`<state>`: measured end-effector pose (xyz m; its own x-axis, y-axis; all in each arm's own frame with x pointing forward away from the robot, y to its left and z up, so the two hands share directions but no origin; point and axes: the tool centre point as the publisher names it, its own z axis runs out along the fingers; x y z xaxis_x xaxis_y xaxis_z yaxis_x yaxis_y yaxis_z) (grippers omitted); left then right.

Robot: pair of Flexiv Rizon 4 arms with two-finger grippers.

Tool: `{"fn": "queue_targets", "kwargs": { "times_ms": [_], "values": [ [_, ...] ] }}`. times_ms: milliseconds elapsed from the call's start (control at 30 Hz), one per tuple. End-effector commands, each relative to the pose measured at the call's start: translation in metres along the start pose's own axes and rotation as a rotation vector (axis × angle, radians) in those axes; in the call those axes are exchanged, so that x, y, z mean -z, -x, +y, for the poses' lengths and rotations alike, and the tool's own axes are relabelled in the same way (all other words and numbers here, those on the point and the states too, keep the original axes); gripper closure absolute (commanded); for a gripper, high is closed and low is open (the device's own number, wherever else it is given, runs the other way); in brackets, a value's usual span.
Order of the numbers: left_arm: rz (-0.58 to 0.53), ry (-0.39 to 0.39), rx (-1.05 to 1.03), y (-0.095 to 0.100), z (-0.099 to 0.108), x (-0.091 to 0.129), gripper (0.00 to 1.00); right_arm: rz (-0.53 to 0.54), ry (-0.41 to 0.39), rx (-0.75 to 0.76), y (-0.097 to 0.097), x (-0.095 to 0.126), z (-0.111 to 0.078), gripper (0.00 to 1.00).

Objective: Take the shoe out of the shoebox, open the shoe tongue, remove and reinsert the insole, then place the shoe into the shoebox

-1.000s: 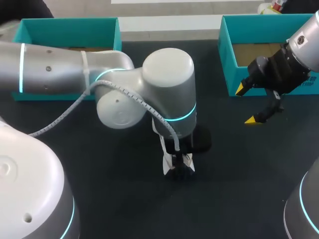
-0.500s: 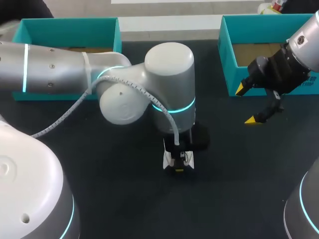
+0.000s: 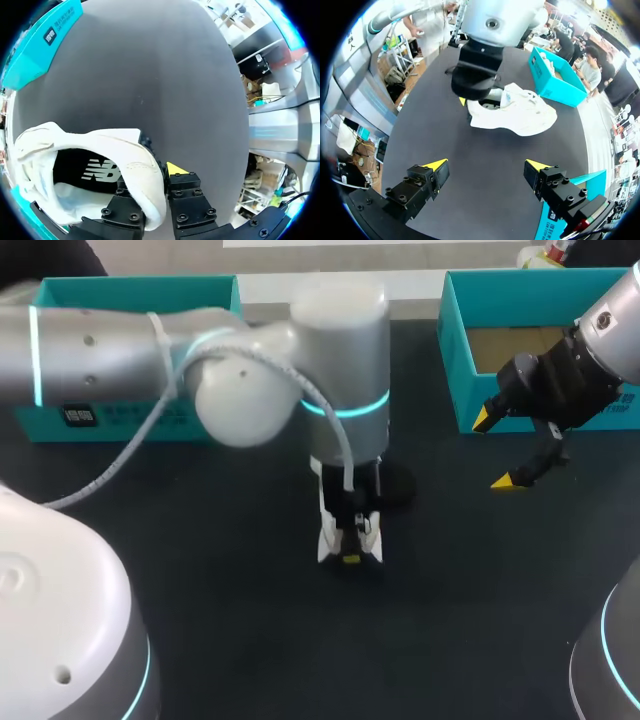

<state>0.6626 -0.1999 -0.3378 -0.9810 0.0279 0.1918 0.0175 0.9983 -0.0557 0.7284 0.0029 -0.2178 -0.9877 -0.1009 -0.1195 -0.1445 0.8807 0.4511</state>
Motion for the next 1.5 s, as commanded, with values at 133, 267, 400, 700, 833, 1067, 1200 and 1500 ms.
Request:
{"fn": "queue_targets", "kwargs": {
  "times_ms": [133, 267, 400, 700, 833, 1067, 1200, 1500],
  "values": [
    [0.036, -0.014, -0.005, 0.002, 0.028, 0.084, 1.00, -0.001, -0.003, -0.001, 0.000, -0.001, 0.000, 0.00],
    [0.075, -0.025, -0.047, 0.000, 0.035, 0.118, 1.00, -0.001, -0.003, -0.001, 0.000, -0.001, 0.000, 0.00],
    [0.104, -0.021, -0.094, -0.005, 0.039, 0.142, 1.00, -0.001, -0.003, -0.001, 0.000, -0.001, 0.000, 0.00],
    [0.087, -0.006, -0.148, -0.011, 0.047, 0.187, 1.00, -0.001, -0.003, -0.001, 0.000, -0.001, 0.000, 0.00],
    [0.087, -0.006, -0.148, -0.011, 0.047, 0.187, 1.00, -0.001, -0.003, -0.001, 0.000, -0.001, 0.000, 0.00],
    [0.087, -0.006, -0.148, -0.011, 0.047, 0.187, 1.00, -0.001, -0.003, -0.001, 0.000, -0.001, 0.000, 0.00],
    [0.081, 0.021, -0.174, -0.008, 0.052, 0.185, 1.00, -0.001, -0.003, -0.001, 0.000, -0.001, 0.000, 0.00],
    [0.088, 0.027, -0.219, 0.036, 0.107, 0.212, 1.00, -0.001, -0.003, -0.001, 0.000, -0.001, 0.000, 0.00]
  ]
}}
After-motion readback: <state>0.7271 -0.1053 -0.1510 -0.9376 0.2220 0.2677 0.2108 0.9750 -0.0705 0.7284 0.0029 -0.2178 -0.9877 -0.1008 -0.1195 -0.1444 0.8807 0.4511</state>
